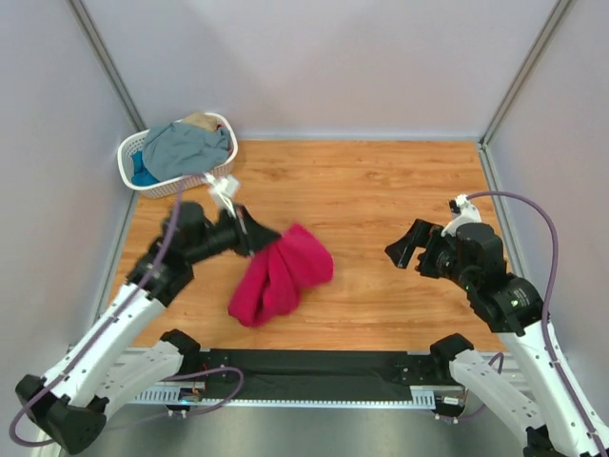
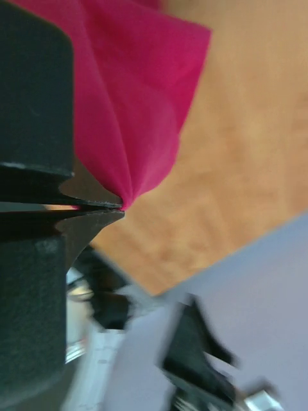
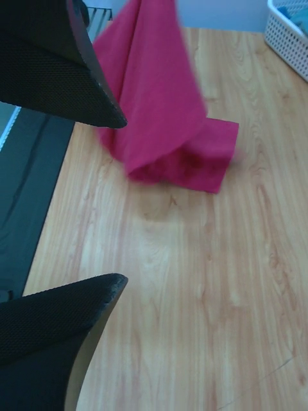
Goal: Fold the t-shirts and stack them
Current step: Move the tshirt to the center of the board, then flatten the tshirt out
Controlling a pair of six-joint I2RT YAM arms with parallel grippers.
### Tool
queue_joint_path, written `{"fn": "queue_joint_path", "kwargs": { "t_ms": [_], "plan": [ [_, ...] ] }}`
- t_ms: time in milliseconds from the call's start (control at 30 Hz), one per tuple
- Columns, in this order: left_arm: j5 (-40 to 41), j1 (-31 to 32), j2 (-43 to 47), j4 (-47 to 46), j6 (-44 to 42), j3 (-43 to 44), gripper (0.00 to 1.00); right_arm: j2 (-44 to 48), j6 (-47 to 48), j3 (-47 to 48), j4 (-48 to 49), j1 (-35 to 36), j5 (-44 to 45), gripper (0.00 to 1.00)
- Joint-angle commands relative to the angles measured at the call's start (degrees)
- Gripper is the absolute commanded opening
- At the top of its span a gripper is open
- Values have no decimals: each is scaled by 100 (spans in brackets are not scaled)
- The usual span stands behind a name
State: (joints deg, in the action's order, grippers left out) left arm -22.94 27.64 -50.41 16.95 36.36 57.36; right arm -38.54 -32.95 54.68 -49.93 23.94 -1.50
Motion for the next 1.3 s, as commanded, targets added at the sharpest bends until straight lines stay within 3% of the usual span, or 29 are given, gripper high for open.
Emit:
{"fn": "queue_joint_path", "kwargs": {
  "t_ms": [0,67,100,133,233,333,533,733,900,1133,1267],
  "plan": [
    [-105,785,321,-760,1300,-2194,0,137,-1,-271,-228,23,71,96],
    [-149,1077,584,-755,1479,-2937,23,23,-53,-474,0,23,-69,93],
    [-80,1077,690,-476,1505,-3055,32,-47,-80,-675,114,23,-270,93],
    [86,1077,952,-212,1462,-3099,46,-135,-80,-747,420,14,-385,92],
    [1137,1042,1331,965,1147,-2811,67,-775,-124,-950,1218,31,-606,87],
    [1904,666,1027,1793,988,-2318,71,-1785,-89,-880,2001,163,-668,83],
    [1573,-293,-142,1900,917,-2352,63,-4351,324,33,2724,813,-404,72],
    [1652,-303,-487,1592,1154,-2721,60,-6013,1027,1185,3093,928,-685,64],
    [1600,-303,-610,1285,1215,-3099,59,-6832,1282,1739,3297,998,-1037,59],
    [1204,-303,-943,459,1233,-3469,51,-7518,1423,1977,3315,1376,-694,49],
    [1011,-303,-1251,222,1154,-3346,29,-7589,1309,1951,3358,1394,-519,33]
  ]
}}
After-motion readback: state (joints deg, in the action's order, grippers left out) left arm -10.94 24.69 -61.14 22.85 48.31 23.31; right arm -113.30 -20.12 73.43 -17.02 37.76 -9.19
